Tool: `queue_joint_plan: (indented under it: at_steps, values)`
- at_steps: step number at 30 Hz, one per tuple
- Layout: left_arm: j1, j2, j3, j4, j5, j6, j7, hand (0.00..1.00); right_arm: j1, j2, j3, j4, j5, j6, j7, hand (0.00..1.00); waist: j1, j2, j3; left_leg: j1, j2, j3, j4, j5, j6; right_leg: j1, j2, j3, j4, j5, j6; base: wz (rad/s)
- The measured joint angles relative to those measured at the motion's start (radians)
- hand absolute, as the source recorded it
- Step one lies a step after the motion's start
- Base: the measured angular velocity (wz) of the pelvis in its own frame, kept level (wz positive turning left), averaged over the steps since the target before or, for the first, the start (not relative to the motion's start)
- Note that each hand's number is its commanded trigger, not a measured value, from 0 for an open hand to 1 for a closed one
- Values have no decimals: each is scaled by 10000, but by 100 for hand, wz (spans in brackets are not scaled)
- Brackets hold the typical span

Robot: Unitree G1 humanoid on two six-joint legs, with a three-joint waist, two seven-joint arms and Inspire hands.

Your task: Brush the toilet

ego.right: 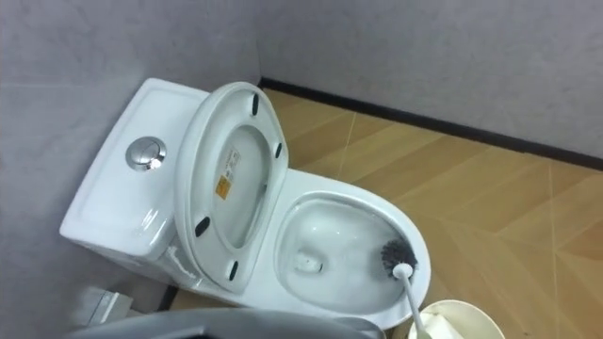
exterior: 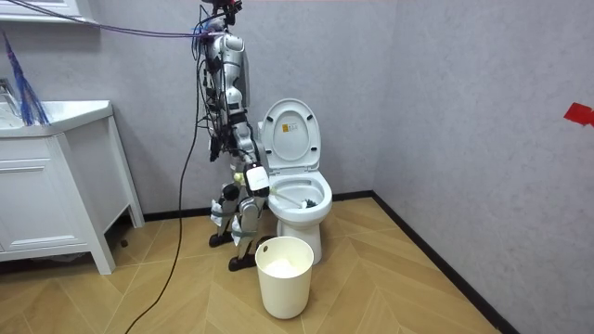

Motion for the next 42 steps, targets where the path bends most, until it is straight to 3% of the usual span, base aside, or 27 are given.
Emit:
queue_joint_plan:
  at_steps: [5, 12, 17, 22, 28, 30, 35, 42]
  values:
    - [-466, 52, -653, -15, 1070, 84, -18, 0, 1, 25, 53, -242, -69, -45, -513, 100, -80, 204, -1, -17, 20, 668, 12, 1, 2, -289, 3, 247, 303, 20, 1, -16]
    - [-1156, 22, -913, -134, 3100, 79, -255, 0, 47, 209, 152, -470, -136, -332, -1097, 100, -286, 255, -7, -114, 0, 811, 37, 4, 6, -589, 46, 579, 517, 55, -10, -13]
    - [-1130, 24, -1283, -409, 4373, 84, -356, 0, 25, 221, 155, -443, -406, -437, -1117, 100, -536, 246, -9, -83, -41, 909, 35, 4, 6, -609, 16, 611, 524, 48, 12, -3]
    - [-1041, 27, -1366, -412, 4868, 22, -389, 0, 146, 224, 166, -430, -873, -556, -1122, 100, -543, 232, -8, -24, -48, 947, 27, 3, 6, -585, 34, 667, 490, 57, 26, -7]
    - [-916, 71, -1781, -375, 5081, -44, -387, 0, 487, 146, 479, -1643, -3373, -530, -1407, 100, -453, 215, 17, -43, -50, 1225, 30, 3, 6, -742, 80, 905, 579, 63, 16, -17]
    - [-926, 87, -2358, -475, 5085, -74, -386, 0, 612, -102, 732, -2477, -4344, -520, -1477, 100, -448, 235, 35, -44, -41, 1313, 29, 2, 6, -744, 117, 999, 456, 140, 26, -12]
    - [-1196, 270, -2860, -524, 5640, -166, -403, 0, 460, -542, 1412, -3322, -6336, -421, -1527, 100, -184, 154, 27, -133, 33, 1354, 36, 0, 8, -794, 243, 1180, 292, 288, 5, -10]
    - [-1596, 426, -3385, -469, 5623, -271, -737, 0, 223, -644, 2704, -3475, -7608, -440, -1560, 100, 220, -15, 13, -380, 56, 1235, 28, 1, 8, -916, 250, 1065, 228, 368, 1, 6]
